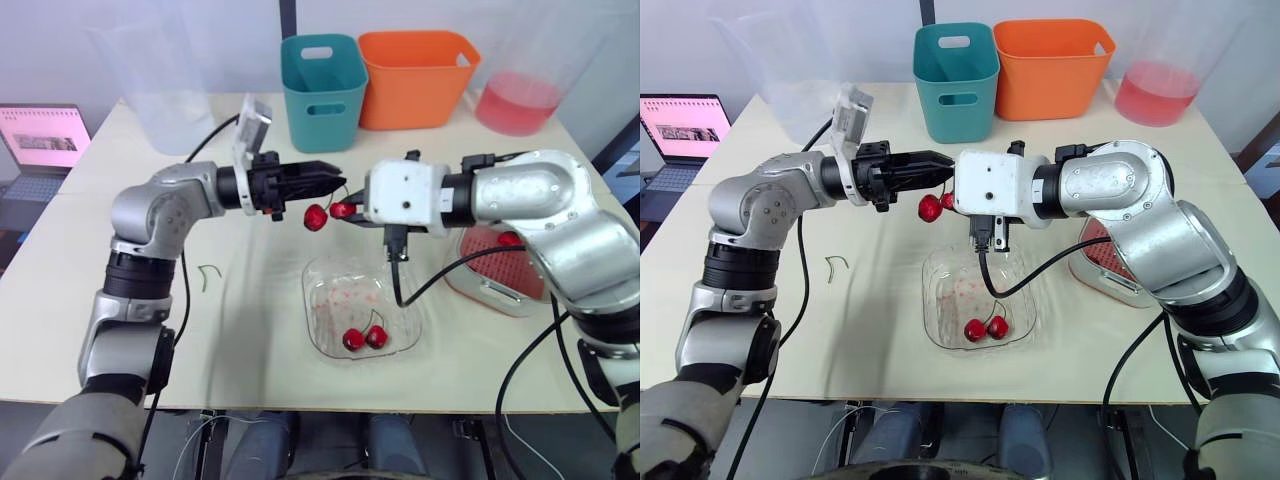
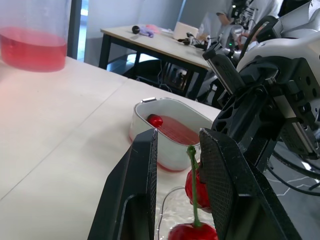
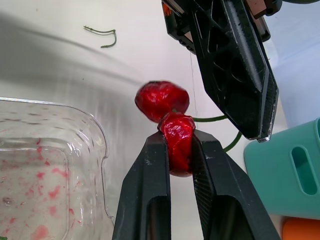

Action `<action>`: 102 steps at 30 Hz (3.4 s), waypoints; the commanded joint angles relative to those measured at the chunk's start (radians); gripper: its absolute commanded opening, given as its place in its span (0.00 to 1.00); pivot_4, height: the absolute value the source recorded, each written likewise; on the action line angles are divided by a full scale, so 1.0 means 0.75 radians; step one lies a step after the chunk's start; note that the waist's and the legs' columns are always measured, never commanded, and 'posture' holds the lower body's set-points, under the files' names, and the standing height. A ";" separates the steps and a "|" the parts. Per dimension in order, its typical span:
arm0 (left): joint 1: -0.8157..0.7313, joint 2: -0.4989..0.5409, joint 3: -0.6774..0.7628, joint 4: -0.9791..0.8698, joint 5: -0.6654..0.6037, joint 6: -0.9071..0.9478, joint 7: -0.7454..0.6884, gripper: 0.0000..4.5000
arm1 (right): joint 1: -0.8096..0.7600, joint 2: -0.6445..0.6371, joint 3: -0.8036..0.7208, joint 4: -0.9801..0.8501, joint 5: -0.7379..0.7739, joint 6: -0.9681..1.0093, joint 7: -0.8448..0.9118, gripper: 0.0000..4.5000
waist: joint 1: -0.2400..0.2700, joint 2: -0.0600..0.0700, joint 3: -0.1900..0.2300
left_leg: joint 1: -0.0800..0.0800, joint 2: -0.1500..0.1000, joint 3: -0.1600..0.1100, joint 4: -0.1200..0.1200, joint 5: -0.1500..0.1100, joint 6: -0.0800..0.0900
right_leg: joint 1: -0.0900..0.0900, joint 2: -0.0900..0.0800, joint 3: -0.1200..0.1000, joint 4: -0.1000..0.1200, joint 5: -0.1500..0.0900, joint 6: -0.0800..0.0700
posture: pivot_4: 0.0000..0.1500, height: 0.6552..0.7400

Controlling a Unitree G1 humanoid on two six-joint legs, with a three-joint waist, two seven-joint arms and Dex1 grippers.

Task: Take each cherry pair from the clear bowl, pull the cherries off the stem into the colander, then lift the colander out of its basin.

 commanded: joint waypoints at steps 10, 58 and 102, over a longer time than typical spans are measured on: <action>-0.021 -0.003 0.039 0.018 0.003 -0.041 -0.018 0.00 | 0.004 0.004 -0.084 -0.050 0.026 0.029 -0.015 0.32 | 0.000 0.000 0.000 | 0.000 0.000 0.000 0.000 0.000 0.000 | 0.000 0.000 0.000 0.000 0.000 0.000 | 1.00 1.00; -0.058 0.022 0.057 -0.186 -0.084 0.006 -0.025 0.00 | 0.274 0.625 -0.870 0.043 1.208 1.005 -0.706 0.38 | -0.005 0.001 -0.001 | 0.000 0.000 -0.001 0.000 0.000 0.000 | -0.001 0.000 0.002 0.003 0.000 0.000 | 1.00 1.00; -0.051 -0.008 0.069 -0.239 -0.073 -0.017 0.007 0.00 | 0.480 0.244 -0.638 0.034 1.112 0.588 -0.601 0.15 | 0.000 0.000 -0.001 | 0.000 0.000 0.000 0.000 -0.001 0.002 | 0.000 0.000 0.001 0.002 0.000 0.000 | 1.00 1.00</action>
